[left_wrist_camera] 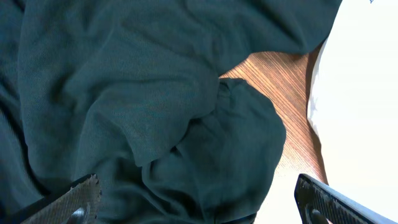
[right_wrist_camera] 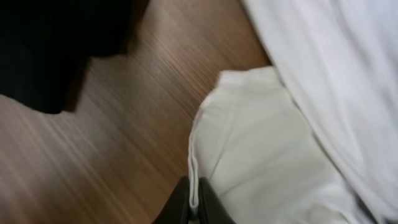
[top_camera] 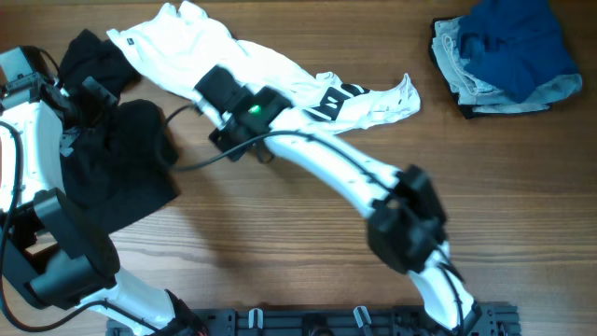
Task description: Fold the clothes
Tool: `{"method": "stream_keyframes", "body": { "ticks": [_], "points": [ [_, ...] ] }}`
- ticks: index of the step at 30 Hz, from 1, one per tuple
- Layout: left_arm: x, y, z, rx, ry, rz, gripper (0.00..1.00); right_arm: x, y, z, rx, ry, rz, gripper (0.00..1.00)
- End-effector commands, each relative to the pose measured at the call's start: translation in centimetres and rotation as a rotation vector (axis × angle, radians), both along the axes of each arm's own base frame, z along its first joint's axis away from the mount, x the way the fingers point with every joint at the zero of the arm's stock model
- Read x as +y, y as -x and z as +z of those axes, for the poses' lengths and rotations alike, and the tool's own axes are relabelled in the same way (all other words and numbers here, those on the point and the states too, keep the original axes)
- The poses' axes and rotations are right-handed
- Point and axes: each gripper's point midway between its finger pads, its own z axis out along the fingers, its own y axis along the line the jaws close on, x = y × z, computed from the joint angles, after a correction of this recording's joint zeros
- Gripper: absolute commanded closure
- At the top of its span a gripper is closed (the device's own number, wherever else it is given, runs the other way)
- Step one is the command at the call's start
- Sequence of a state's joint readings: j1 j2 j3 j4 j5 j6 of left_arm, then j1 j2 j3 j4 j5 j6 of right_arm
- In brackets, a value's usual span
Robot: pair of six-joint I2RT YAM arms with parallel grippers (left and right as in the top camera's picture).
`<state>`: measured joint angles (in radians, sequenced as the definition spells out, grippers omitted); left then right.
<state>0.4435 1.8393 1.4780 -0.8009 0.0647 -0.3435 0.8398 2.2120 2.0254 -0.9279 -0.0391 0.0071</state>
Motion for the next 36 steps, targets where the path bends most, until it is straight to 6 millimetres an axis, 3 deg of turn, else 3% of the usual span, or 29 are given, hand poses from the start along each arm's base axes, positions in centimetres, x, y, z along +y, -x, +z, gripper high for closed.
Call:
{"method": "stream_keyframes", "body": {
  "ticks": [1,10,13,16,22,28,36],
  "points": [
    [-0.1,0.4,-0.7,0.023,0.008,0.008,0.00,-4.9,-2.2,9.3,-0.028,-0.151,-0.166,0.96],
    [-1.9,0.0,-0.8,0.038,0.001,-0.084,0.01,-20.7,-3.1,17.0,-0.041,-0.143,-0.458,0.96],
    [-3.5,-0.6,-0.8,0.037,-0.006,-0.141,0.01,-25.4,-2.7,17.6,-0.026,-0.110,-0.559,0.96],
    [-5.3,-1.3,-0.7,0.038,-0.025,-0.223,0.01,-29.2,-2.0,16.9,0.025,-0.060,-0.624,0.96],
    [-8.9,-2.2,-0.8,0.044,-0.042,-0.329,0.01,-33.5,-1.6,15.1,0.084,0.006,-0.703,0.96],
    [-12.4,-2.4,-0.8,0.046,-0.021,-0.410,0.01,-37.8,-1.9,14.7,0.085,0.047,-0.801,0.96],
    [-18.9,-3.9,-0.6,0.000,-0.006,-0.506,0.02,-41.4,-1.8,14.6,0.097,0.035,-0.867,0.96]
  ]
}}
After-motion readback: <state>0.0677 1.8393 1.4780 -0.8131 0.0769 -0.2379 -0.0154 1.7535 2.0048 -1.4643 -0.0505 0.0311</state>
